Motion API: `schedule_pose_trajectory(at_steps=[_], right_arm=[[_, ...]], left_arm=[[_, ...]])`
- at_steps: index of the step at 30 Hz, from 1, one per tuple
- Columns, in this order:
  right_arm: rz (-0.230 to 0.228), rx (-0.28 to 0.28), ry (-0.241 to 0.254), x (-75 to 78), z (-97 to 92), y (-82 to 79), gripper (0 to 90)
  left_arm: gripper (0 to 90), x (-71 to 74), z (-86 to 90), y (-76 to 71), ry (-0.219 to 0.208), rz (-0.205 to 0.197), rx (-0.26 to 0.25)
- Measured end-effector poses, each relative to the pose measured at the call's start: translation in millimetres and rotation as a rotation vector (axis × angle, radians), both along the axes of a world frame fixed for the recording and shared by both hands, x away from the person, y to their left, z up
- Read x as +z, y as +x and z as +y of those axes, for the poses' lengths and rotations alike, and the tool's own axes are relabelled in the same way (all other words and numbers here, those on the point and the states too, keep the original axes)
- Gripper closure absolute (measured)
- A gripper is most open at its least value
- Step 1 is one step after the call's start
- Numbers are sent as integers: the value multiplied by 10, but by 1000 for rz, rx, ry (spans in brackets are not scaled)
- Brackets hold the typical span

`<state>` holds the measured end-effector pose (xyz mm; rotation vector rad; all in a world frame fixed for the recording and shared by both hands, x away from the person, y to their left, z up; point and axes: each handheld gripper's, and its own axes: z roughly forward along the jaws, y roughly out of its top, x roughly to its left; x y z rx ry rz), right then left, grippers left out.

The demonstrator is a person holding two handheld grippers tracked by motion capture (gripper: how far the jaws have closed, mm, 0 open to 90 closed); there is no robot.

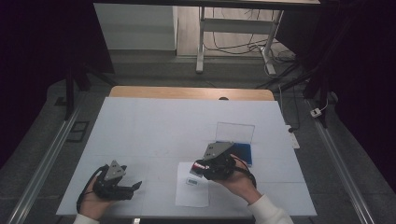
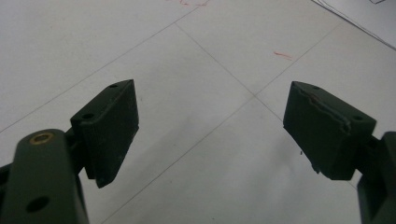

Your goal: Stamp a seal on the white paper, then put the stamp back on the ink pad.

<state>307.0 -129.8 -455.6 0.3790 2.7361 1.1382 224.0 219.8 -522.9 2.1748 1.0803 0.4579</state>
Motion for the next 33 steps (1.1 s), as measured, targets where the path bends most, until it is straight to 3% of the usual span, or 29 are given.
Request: schedule_pose_trajectory(at_steps=[19,33], right_arm=[[-53,-117,82,264,-387,130,689],[-53,-201,42,215,-576,301,689]], left_arm=[[184,22,-24,-15,-1,-19,8],[184,18,-20,-10,-4,-21,8]])
